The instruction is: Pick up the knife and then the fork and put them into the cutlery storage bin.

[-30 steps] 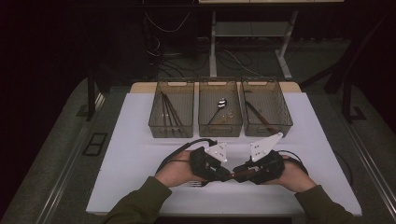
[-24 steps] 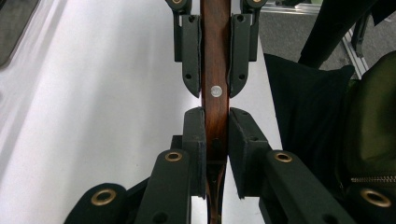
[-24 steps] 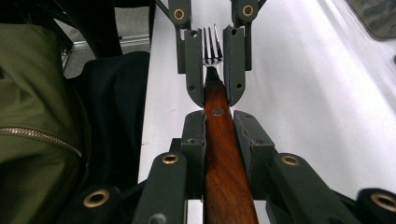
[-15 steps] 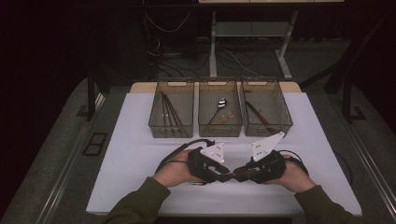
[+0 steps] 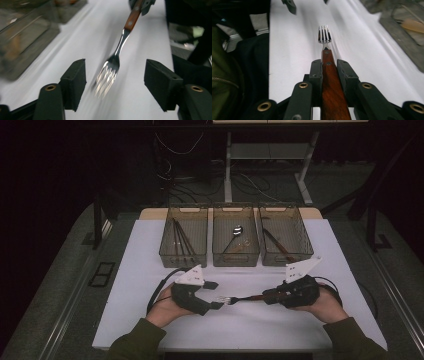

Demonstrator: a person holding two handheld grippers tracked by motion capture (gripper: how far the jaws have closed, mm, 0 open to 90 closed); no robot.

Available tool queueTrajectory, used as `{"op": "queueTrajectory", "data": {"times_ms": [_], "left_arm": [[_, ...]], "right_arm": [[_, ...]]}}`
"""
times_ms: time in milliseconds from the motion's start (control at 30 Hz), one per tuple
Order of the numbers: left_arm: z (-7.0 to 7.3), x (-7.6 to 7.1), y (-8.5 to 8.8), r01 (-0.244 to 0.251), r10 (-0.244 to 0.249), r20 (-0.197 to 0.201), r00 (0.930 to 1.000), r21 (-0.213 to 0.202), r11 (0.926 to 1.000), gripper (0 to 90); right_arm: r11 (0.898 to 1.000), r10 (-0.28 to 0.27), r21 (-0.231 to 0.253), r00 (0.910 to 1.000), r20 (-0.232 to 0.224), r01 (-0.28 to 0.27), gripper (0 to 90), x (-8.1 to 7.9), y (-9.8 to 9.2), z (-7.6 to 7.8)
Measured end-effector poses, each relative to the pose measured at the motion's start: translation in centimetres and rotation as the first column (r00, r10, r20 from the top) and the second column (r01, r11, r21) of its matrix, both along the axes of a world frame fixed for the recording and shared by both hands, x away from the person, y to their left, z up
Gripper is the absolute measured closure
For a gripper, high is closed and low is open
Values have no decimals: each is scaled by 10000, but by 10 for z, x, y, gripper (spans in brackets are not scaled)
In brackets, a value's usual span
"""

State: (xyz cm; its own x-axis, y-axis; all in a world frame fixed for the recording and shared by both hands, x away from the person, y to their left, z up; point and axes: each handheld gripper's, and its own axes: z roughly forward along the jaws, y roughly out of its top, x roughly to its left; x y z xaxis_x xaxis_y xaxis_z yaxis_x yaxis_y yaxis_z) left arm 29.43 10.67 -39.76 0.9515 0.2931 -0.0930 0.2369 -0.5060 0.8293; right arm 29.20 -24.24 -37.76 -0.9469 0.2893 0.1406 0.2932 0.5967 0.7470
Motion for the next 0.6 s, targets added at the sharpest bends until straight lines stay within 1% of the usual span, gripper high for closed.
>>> {"op": "queueTrajectory", "data": {"times_ms": [33,133,233,267,333,433,500,567,600], "left_arm": [[-2,-1,5,-217,217,-37,9998,8,9998,303],[-7,-3,16,-774,774,34,9970,-41,9970,254],[-12,-7,26,-1239,1239,166,9922,26,9923,201],[-14,-9,28,-1396,1396,200,9900,-9,9902,182],[-17,-11,34,-1620,1620,258,9865,-19,9868,156],[-21,-15,43,-1978,1979,213,9800,-50,9802,130],[-24,-17,47,-2229,2230,174,9747,-106,9748,94],[-27,-19,51,-2347,2348,126,9720,-103,9720,72],[-28,-19,52,-2369,2370,206,9713,-73,9715,64]], "right_arm": [[9999,-145,-9,9999,-2,145,756,1,-2,0],[9985,-549,22,9985,-24,549,756,3,-8,1],[9965,-830,144,9965,80,829,756,6,-14,2],[9956,-924,159,9957,76,922,756,7,-16,3],[9936,-1111,193,9937,131,1109,756,9,-20,4],[9894,-1436,251,9895,179,1432,756,11,-25,7],[9863,-1620,341,9865,237,1611,756,12,-29,9],[9842,-1740,377,9843,308,1729,756,14,-33,12],[9824,-1837,396,9825,323,1824,756,15,-34,13]]}}
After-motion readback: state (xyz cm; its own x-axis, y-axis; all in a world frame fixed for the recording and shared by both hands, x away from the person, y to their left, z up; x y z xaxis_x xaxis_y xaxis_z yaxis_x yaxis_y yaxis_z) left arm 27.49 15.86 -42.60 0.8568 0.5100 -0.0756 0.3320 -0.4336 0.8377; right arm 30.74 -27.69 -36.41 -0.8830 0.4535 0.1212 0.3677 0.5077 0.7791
